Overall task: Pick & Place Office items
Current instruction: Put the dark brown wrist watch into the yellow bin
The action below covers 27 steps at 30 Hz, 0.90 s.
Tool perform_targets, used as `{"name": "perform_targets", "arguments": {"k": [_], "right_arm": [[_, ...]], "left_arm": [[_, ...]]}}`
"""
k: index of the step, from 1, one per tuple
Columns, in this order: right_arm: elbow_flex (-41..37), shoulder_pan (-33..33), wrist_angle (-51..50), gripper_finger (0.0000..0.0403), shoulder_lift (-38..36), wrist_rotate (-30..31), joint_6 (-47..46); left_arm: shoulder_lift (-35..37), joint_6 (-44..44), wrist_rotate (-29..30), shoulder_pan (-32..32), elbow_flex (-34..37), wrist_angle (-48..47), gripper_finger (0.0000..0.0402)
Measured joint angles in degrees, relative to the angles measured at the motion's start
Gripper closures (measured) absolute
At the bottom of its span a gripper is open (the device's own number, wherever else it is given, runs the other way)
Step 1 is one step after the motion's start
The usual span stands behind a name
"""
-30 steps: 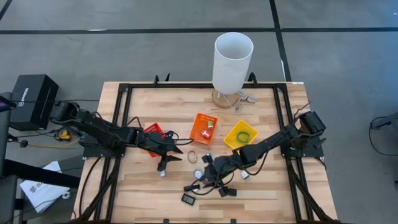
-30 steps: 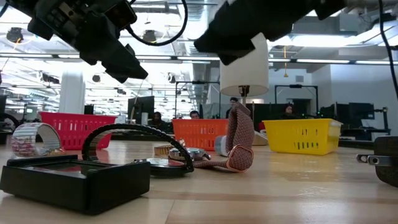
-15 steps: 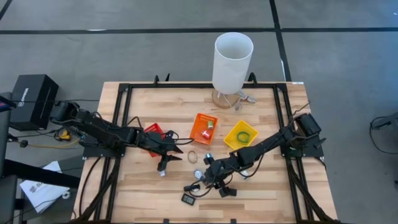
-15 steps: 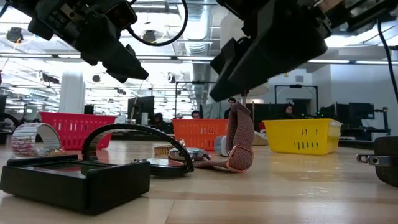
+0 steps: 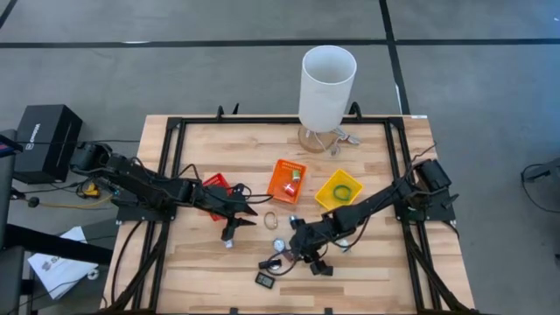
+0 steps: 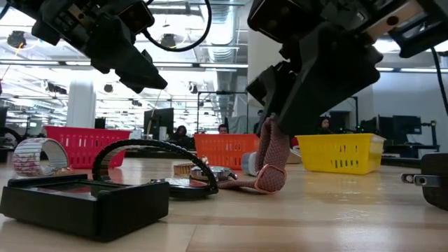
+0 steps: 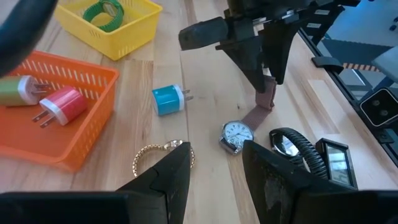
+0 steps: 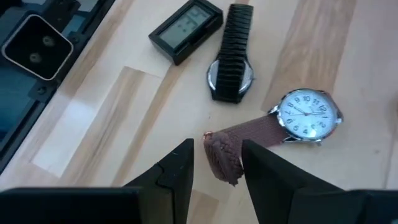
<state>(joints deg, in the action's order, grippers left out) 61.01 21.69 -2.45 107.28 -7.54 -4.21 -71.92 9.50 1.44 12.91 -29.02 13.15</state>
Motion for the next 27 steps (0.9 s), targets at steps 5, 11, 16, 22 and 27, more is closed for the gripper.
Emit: {"name": "perform_targets", "arguments": {"k": [5,11,16,22,27], "right_arm": [[0.0,-0.1,1.4,0.0281,0.0,0.0,0.1],[0.0,-0.4,1.1,0.0318,0.0,-0.1,0.1],[0.0,-0.8,1.0,0.0355,0.0,-1.7,0.1],[0.0,-1.3,-0.8,0.0395,-2.2,-3.2,0.7],[0.0,-2.2,-7.0,0.0391,-7.8,-3.1,1.4]], "left_arm": [[0.0,0.0,0.0,0.0,0.0,0.0,0.0262],[0.0,1.6,0.0,0.0,0.0,0.0,0.0262],[0.0,1.9,0.0,0.0,0.0,0.0,0.0262],[0.0,1.9,0.0,0.0,0.0,0.0,0.0262],[0.0,1.9,0.0,0.0,0.0,0.0,0.0262]]}}
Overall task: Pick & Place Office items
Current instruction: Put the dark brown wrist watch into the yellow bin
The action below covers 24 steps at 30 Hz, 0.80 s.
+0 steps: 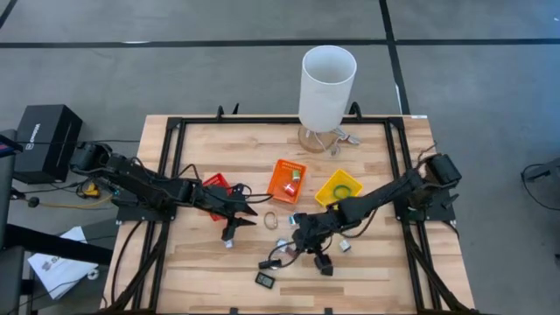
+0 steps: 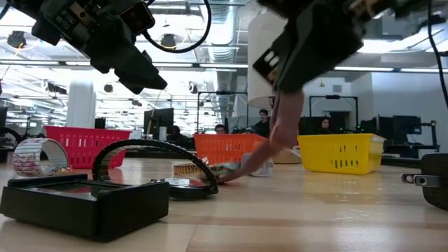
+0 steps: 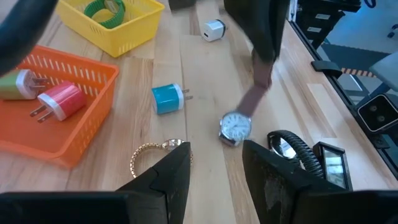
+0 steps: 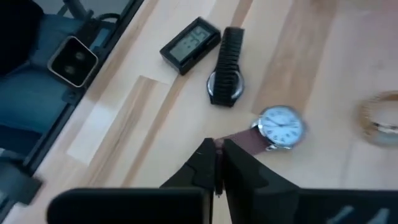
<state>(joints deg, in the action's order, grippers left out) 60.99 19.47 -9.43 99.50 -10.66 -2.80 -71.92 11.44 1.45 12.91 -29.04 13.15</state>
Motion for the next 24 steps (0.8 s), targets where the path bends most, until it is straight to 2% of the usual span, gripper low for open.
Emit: {"name": "perform_targets", "arguments": {"k": [5,15,24], "right_arm": [[0.0,-1.6,-11.1,0.0398,-8.6,0.8,1.1],[0.0,-6.3,-28.7,0.0401,-25.3,11.1,1.3],[0.0,-12.0,-41.2,0.0401,-35.9,16.7,1.3]], "left_arm": [[0.0,0.0,0.0,0.0,0.0,0.0,0.0262],[0.0,0.0,0.0,0.0,0.0,0.3,0.0262],[0.0,0.0,0.0,0.0,0.0,0.3,0.0262]]}}
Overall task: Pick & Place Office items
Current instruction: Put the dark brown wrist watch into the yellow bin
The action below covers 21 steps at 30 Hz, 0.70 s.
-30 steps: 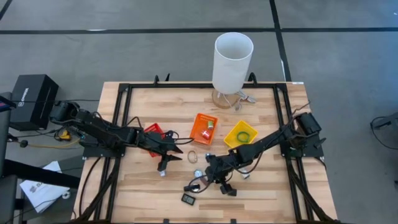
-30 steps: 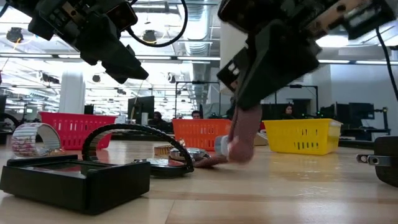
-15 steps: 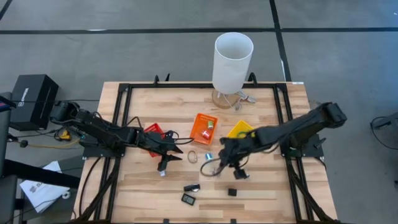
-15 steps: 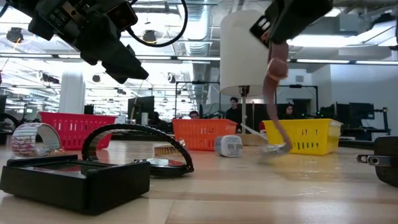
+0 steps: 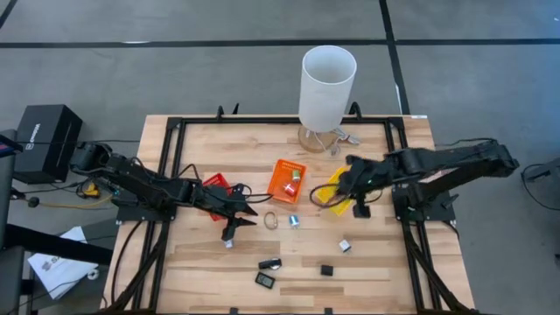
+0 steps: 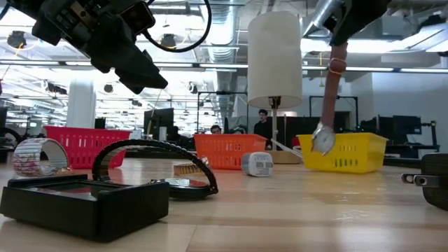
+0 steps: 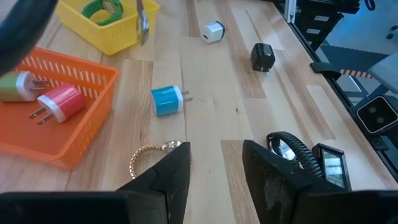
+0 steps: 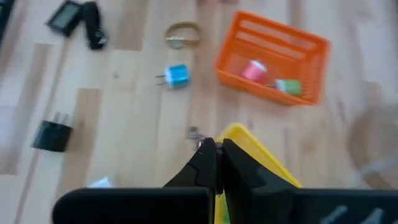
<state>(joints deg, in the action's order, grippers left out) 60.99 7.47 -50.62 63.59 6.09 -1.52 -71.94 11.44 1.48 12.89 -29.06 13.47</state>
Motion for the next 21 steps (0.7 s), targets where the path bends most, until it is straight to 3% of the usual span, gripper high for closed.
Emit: {"name": "perform_targets", "arguments": {"k": [12,21], "right_arm": [[0.0,-9.4,-2.0,0.0401,-11.9,1.4,2.8],[0.0,-7.6,3.6,0.0401,-5.6,-4.2,0.0]], "left_arm": [[0.0,0.0,1.8,-0.1,0.0,0.7,0.0262],[0.0,0.0,2.0,-0.1,0.0,0.9,0.0262]]}}
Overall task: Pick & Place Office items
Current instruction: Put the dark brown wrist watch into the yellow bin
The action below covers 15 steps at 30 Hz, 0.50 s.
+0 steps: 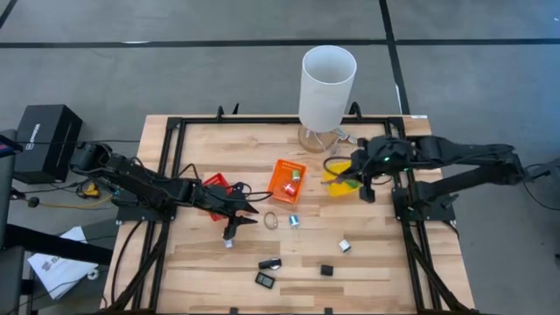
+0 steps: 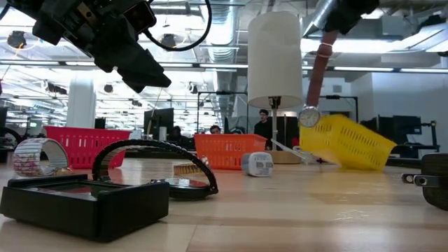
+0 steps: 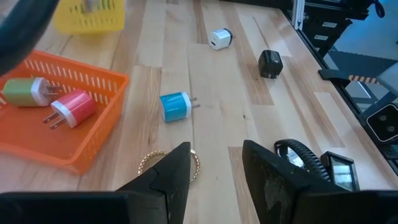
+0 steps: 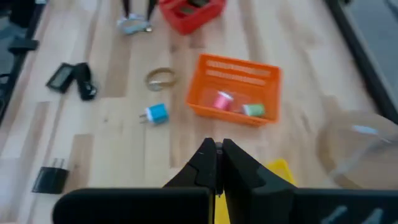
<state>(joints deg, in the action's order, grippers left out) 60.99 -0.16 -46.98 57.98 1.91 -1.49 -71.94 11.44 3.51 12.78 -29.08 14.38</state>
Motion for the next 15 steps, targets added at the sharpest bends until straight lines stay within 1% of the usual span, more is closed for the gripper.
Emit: {"name": "perform_targets", "arguments": {"k": [9,12,15], "right_arm": [[0.0,5.5,0.4,0.04,13.3,-0.4,0.7],[0.3,6.3,0.1,0.04,16.0,-0.4,3.3],[3.5,6.6,0.2,0.04,17.3,-0.4,4.4]], "left_arm": [[0.0,0.0,0.0,0.0,0.0,0.1,0.0262],[0.0,0.0,0.0,0.0,0.0,0.1,0.0262],[0.0,0.0,-0.1,0.0,0.0,0.2,0.0262]]}}
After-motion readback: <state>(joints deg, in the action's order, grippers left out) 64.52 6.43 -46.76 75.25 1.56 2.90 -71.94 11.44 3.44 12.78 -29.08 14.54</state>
